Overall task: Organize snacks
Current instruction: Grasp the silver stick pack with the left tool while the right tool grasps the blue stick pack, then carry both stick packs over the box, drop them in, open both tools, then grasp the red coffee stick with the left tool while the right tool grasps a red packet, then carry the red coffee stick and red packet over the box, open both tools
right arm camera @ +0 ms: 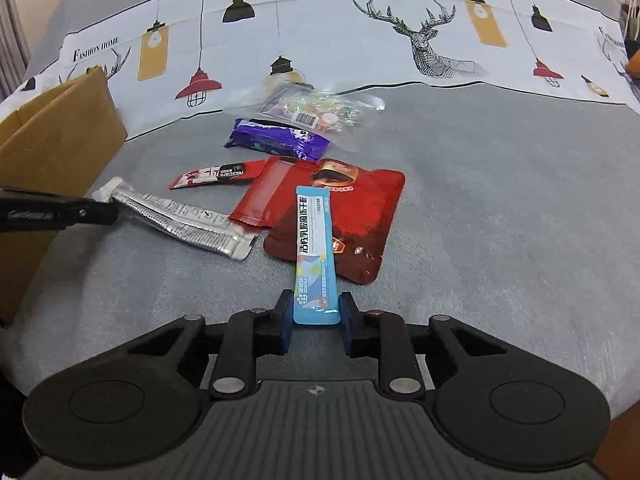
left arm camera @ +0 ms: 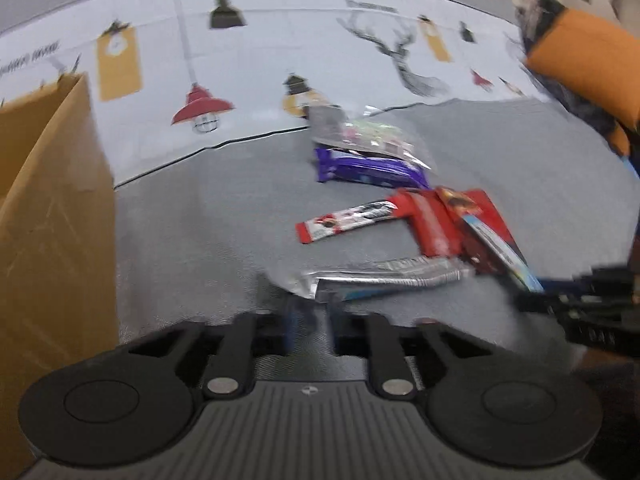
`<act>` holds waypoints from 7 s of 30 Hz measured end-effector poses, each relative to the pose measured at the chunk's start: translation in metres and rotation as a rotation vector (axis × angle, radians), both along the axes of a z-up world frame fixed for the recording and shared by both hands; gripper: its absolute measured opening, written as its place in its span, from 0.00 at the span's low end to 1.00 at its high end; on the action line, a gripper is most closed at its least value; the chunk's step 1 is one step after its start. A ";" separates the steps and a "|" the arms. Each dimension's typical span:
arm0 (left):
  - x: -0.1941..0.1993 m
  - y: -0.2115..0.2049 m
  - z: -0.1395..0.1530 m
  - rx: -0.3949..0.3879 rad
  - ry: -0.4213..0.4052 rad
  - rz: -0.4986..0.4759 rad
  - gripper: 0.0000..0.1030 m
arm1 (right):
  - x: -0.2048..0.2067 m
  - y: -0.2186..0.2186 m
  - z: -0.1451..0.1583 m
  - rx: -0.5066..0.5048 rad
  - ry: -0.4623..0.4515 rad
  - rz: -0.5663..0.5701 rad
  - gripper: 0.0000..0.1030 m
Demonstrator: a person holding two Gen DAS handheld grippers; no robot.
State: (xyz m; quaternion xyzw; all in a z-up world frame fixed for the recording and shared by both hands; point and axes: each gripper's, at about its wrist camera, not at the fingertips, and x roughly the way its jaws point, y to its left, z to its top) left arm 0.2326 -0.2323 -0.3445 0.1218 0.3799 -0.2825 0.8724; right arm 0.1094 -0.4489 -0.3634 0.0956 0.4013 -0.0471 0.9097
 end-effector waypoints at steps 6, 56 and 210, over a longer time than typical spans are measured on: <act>-0.025 -0.034 0.005 0.086 -0.217 -0.145 0.85 | 0.004 -0.005 0.000 0.050 -0.014 -0.022 0.25; -0.007 0.011 0.031 -0.141 0.144 -0.045 0.19 | 0.025 0.058 0.032 0.120 -0.074 -0.003 0.13; -0.046 0.052 0.121 -0.105 -0.021 0.193 0.16 | -0.003 0.087 0.117 0.188 -0.213 0.037 0.43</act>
